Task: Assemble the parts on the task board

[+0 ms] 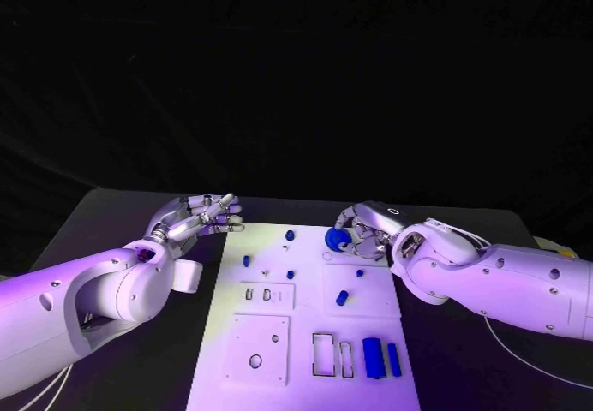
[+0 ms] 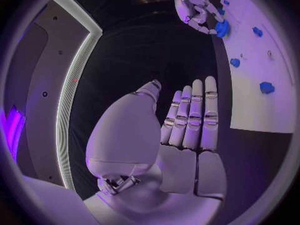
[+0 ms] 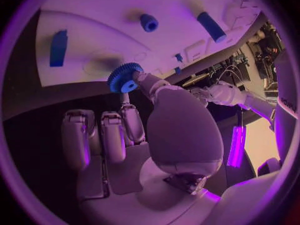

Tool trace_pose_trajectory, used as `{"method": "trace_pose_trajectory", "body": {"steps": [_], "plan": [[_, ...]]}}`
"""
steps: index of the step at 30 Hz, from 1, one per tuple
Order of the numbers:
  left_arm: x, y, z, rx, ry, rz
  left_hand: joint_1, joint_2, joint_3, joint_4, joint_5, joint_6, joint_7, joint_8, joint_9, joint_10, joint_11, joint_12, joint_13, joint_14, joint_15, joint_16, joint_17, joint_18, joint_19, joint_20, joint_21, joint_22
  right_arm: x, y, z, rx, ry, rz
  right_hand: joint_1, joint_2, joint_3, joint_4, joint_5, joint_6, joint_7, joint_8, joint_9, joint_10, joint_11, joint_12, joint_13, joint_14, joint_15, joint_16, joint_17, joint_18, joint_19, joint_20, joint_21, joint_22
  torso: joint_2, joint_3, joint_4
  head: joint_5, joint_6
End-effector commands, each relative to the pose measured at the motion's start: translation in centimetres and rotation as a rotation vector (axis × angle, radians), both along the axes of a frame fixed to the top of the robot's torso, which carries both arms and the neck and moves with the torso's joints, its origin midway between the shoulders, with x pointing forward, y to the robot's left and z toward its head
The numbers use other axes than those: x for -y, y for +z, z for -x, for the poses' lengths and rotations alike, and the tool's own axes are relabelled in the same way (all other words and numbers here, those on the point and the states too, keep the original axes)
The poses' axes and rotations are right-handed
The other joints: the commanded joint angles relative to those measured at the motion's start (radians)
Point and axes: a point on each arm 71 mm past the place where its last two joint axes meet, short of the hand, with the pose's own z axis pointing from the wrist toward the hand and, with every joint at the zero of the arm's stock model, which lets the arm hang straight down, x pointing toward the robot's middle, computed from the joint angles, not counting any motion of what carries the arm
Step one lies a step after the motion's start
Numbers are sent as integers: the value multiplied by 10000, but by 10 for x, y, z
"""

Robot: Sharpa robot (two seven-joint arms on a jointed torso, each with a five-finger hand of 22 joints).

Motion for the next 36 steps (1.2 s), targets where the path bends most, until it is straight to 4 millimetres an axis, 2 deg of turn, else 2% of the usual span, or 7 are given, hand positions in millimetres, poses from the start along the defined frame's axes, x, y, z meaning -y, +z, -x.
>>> {"method": "trace_pose_trajectory", "body": {"steps": [1,9,11,13,19,23,36], "plan": [[3,1,0,64,-138,82,38,-23,15,-17,-23,-59,-24,-36,-12,-65,29,-64,-12,-60,-20,-33,14,122,0,34,-26,-15,-10,12,4,1079,178,89,-67,105,72,11,-52,172,-90,46,71,92,8,64,227,958,-86,36,2127,-108,331,-81,67,1692,14,-1,15,29,34],[4,1,0,63,-173,112,38,-23,15,-17,-23,-59,-24,-36,-12,-65,29,-64,-12,-60,-20,-33,14,122,0,34,-26,-15,-43,19,10,1265,702,-56,-76,100,130,-2,-62,168,-91,37,65,112,3,80,249,955,-91,33,2116,-123,371,-87,107,1746,31,-6,23,135,27],[4,1,0,59,-178,135,38,-23,15,-17,-23,-59,-24,-36,-12,-65,29,-64,-12,-60,-20,-33,14,122,0,34,-26,-15,-51,19,10,1279,811,-96,-92,97,159,-3,-73,164,-90,29,61,120,5,86,257,955,-92,33,2115,-124,373,-89,109,1750,34,-12,23,194,42],[4,1,1,64,-186,157,47,4,31,-15,-19,-56,-21,-37,-11,-72,32,-58,-10,-67,-16,-46,27,123,7,36,-21,-15,-61,18,10,1276,955,-123,-95,100,181,-6,-75,162,-89,25,58,122,4,86,258,955,-93,32,2113,-125,375,-91,111,1753,39,-1,3,289,51],[5,2,1,83,-210,190,70,15,45,-25,-15,-45,-37,-32,-7,-73,26,-54,-9,-71,-16,-53,35,123,9,36,-20,-16,-80,12,10,1164,1247,-120,-111,93,204,-7,-92,154,-86,16,53,132,6,95,269,956,-93,34,2121,-128,383,-92,119,1765,39,-10,11,325,5],[5,2,1,89,-224,201,88,19,54,-31,-14,-37,-46,-28,-5,-71,21,-50,-7,-72,-18,-58,41,124,11,36,-18,-16,-90,5,9,1020,1387,-69,-124,90,223,-8,-104,148,-84,8,49,134,9,96,271,957,-92,35,2125,-127,380,-94,117,1762,43,12,-11,383,-14],[6,2,2,83,-272,220,99,20,59,-33,-15,-29,-51,-24,-3,-67,16,-46,-5,-72,-20,-61,47,124,12,36,-17,-16,-107,-11,5,627,1515,213,-175,70,259,-1,-121,129,-72,-13,39,127,17,87,262,949,-88,26,2086,-117,352,-94,89,1727,46,29,-8,456,-71]]}}
